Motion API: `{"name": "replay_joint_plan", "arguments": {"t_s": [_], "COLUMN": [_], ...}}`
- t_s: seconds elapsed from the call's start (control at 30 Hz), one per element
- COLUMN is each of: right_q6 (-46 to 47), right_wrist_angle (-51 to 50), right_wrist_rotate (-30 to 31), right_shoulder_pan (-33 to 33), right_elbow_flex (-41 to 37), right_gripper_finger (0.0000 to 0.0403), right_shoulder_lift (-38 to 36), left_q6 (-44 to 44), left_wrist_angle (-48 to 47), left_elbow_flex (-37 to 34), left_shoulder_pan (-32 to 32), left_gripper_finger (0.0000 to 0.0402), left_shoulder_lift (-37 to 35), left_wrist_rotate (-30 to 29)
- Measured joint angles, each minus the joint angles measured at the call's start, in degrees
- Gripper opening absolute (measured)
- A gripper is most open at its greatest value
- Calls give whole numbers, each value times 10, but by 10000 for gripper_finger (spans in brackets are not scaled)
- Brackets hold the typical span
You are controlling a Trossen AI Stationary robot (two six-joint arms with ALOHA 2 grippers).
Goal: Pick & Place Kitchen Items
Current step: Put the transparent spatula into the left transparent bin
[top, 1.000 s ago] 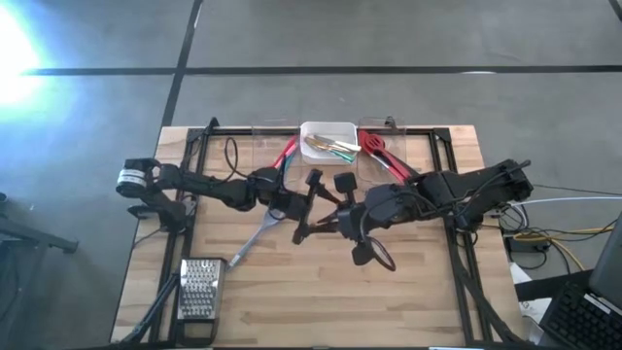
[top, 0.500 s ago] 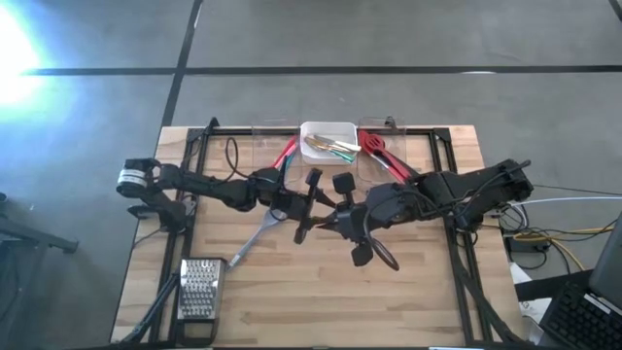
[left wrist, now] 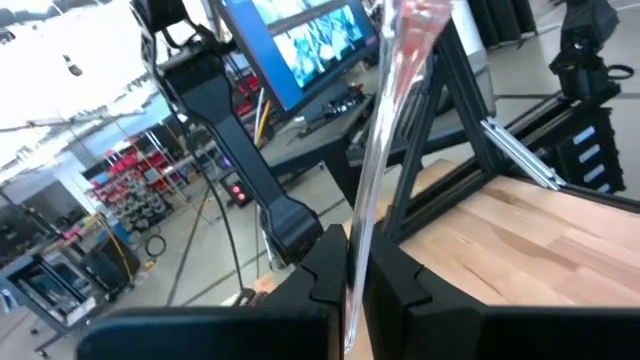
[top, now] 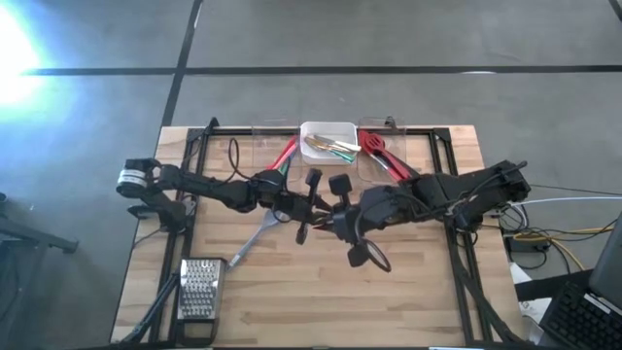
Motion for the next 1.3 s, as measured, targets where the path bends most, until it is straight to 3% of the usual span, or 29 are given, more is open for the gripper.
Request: {"name": "replay_joint_plan", "arguments": {"t_s": [0.13, 0.4, 0.6, 0.73, 0.9, 1.03, 1.17, 1.3], "right_q6": [11, 28, 35, 131, 277, 320, 321, 320], "right_wrist_angle": [0, -5, -43, -133, -238, -276, -275, -276], "right_wrist_rotate": [10, 101, 256, 358, 367, 369, 370, 371], "right_shoulder_pan": [1, 43, 96, 122, 124, 118, 110, 99], "right_elbow_flex": [1, 9, 10, 10, 10, 6, -3, -14], "right_gripper_finger": [14, 54, 89, 104, 105, 95, 85, 76], "right_shoulder_lift": [1, 1, 0, -7, -17, -17, -17, -17], "left_q6": [-1, 41, 91, 184, 366, 504, 577, 639], "left_wrist_angle": [-7, -53, -165, -295, -532, -714, -799, -818], "left_elbow_flex": [0, 0, 4, 4, 18, 56, 100, 138], "left_shoulder_pan": [0, 5, 15, 18, 31, 53, 87, 129], "left_gripper_finger": [17, 17, 17, 17, 17, 17, 17, 17], "left_shoulder_lift": [-1, -10, -52, -107, -177, -196, -188, -160], "left_wrist_rotate": [-8, -67, -88, -145, -217, -309, -413, -403]}}
